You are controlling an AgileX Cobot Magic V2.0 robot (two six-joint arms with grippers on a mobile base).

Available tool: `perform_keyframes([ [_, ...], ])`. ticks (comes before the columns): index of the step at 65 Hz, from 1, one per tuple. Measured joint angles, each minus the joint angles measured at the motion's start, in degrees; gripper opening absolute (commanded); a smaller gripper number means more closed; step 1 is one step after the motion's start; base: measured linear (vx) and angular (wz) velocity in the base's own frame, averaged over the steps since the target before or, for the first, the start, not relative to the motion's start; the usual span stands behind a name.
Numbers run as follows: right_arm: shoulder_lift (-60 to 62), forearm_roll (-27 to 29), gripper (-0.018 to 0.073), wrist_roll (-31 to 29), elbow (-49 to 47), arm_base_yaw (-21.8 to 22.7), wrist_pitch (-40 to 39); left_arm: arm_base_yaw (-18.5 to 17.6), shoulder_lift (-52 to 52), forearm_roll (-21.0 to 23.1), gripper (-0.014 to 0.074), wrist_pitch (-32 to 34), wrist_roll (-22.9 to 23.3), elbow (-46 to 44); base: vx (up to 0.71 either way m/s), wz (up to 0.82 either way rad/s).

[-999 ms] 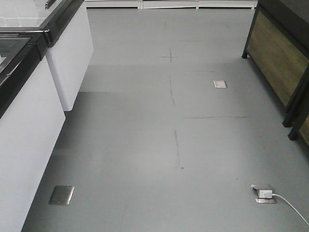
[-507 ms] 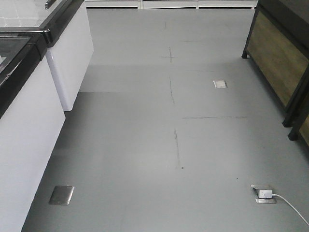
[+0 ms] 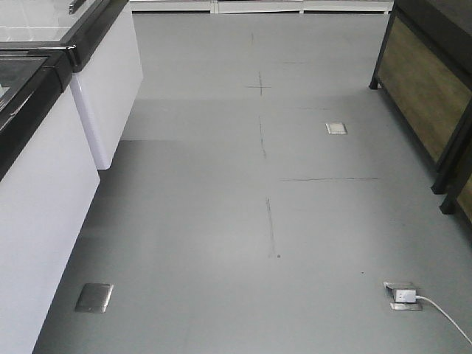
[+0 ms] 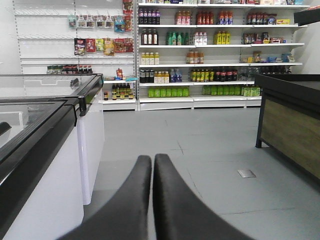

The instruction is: Left arm holds basket, right arm returns cookies

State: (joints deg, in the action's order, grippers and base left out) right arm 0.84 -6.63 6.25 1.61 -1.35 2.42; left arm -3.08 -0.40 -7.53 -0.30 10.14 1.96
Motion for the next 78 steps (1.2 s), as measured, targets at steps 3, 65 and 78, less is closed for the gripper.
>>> perform_keyframes([
  [3, 0.00, 0.00, -0.0006, 0.00, 0.00, 0.00, 0.00, 0.00, 0.00, 0.00, -0.0008, 0.00, 0.00, 0.00, 0.00, 0.00],
  [65, 0.00, 0.00, -0.0006, 0.00, 0.00, 0.00, 0.00, 0.00, 2.15, 0.00, -0.0008, -4.84, 0.00, -10.01, 0.00, 0.00],
  [78, 0.00, 0.00, -0.0006, 0.00, 0.00, 0.00, 0.00, 0.00, 12.92, 0.00, -0.0008, -11.16, 0.00, -19.98, 0.00, 0.00],
])
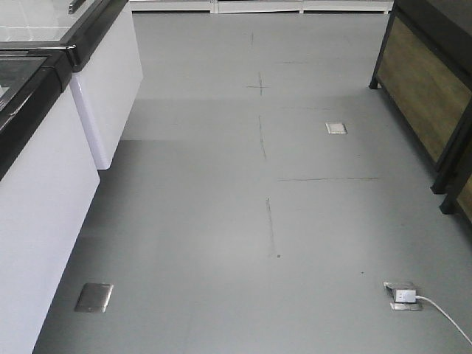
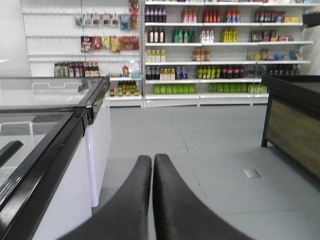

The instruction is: Left arm holds basket, right arm returns cookies

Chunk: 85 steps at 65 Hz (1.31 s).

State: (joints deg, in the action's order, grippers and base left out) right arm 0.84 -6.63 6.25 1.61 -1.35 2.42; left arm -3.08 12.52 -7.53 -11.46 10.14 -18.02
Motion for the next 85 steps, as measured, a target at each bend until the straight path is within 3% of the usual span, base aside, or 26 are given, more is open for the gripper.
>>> perform_keyframes([
  [15, 0.00, 0.00, -0.0006, 0.00, 0.00, 0.00, 0.00, 0.00, 13.24, 0.00, -0.0008, -6.61, 0.00, -8.63, 0.00, 0.00],
  [27, 0.00, 0.00, -0.0006, 0.00, 0.00, 0.00, 0.00, 0.00, 19.62, 0.00, -0.0008, -8.24, 0.00, -9.68, 0.00, 0.00],
  [58, 0.00, 0.00, -0.0006, 0.00, 0.00, 0.00, 0.00, 0.00, 21.86, 0.00, 0.0024, -5.08, 0.00, -9.68, 0.00, 0.00],
  [74, 0.00, 0.00, -0.0006, 0.00, 0.00, 0.00, 0.00, 0.00, 21.81, 0.00, 0.0127, -4.79, 0.00, -9.68, 0.00, 0.00],
  [85, 0.00, 0.00, -0.0006, 0.00, 0.00, 0.00, 0.00, 0.00, 21.81, 0.00, 0.0273, -4.79, 0.00, -9.68, 0.00, 0.00],
])
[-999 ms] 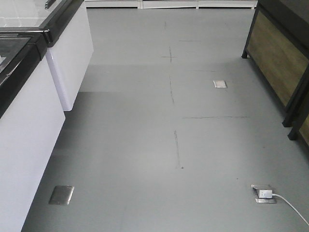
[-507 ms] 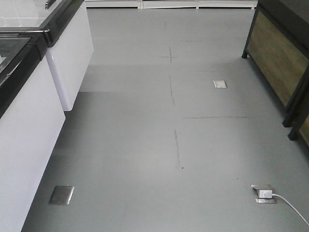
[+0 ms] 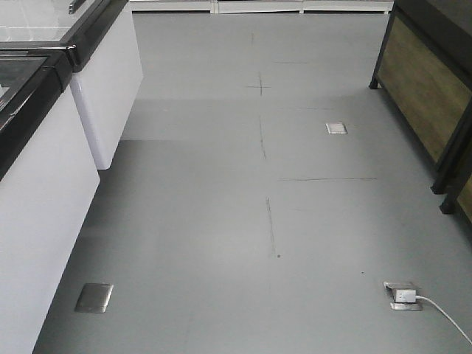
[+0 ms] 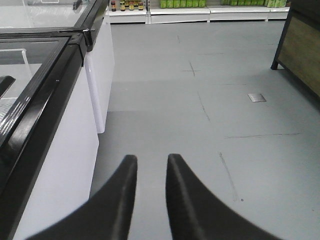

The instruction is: Left arm holds basket, right arm returns cookies

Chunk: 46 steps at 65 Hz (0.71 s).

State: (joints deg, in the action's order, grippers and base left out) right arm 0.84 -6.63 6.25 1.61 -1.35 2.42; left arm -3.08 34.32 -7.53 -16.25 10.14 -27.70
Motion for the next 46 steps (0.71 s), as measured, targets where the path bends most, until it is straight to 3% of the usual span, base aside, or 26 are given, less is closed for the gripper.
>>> perform_keyframes([
  [18, 0.00, 0.00, -0.0006, 0.00, 0.00, 0.00, 0.00, 0.00, 0.00, 0.00, 0.0456, 0.00, -0.21, 0.00, 0.00, 0.00],
  [46, 0.00, 0.00, -0.0006, 0.00, 0.00, 0.00, 0.00, 0.00, 0.00, 0.00, 0.0465, 1.86, 0.11, -0.07, 0.00, 0.00],
])
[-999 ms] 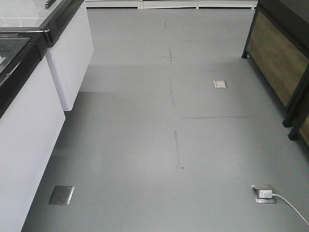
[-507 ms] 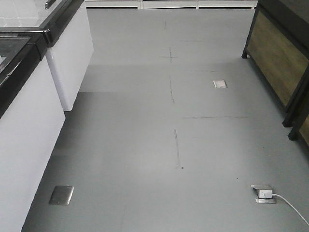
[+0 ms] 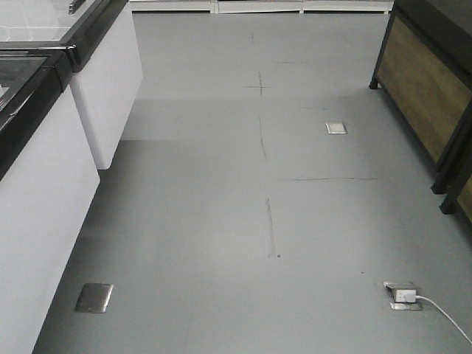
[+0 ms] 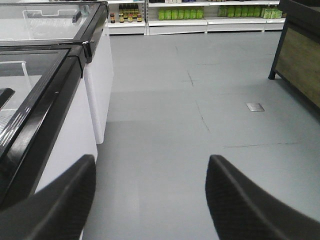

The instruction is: Left arm holds basket, right arm returns cookies

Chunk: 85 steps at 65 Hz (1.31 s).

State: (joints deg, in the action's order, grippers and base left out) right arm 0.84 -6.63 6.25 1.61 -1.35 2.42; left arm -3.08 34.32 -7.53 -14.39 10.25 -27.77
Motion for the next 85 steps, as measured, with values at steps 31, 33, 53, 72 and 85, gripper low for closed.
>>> perform_keyframes([
  [31, 0.00, 0.00, -0.0006, 0.00, 0.00, 0.00, 0.00, 3.46, 15.29, -0.77, 0.0465, -24.35, 15.22, -21.20, 0.00, 0.00],
  [33, 0.00, 0.00, -0.0006, 0.00, 0.00, 0.00, 0.00, 4.16, 16.78, -0.41, 0.0465, -25.12, 15.37, -22.53, 0.00, 0.00],
  [53, 0.00, 0.00, -0.0006, 0.00, 0.00, 0.00, 0.00, 16.59, 29.20, 13.50, 0.0465, -30.34, 11.67, -34.56, 0.00, 0.00],
  [72, 0.00, 0.00, -0.0006, 0.00, 0.00, 0.00, 0.00, 40.70, 35.94, 38.29, 0.0465, -37.93, 0.74, -44.16, 0.00, 0.00],
  [85, 0.00, 0.00, -0.0006, 0.00, 0.00, 0.00, 0.00, 55.86, 39.25, 54.07, 0.0467, -39.76, -4.64, -45.35, 0.00, 0.00],
])
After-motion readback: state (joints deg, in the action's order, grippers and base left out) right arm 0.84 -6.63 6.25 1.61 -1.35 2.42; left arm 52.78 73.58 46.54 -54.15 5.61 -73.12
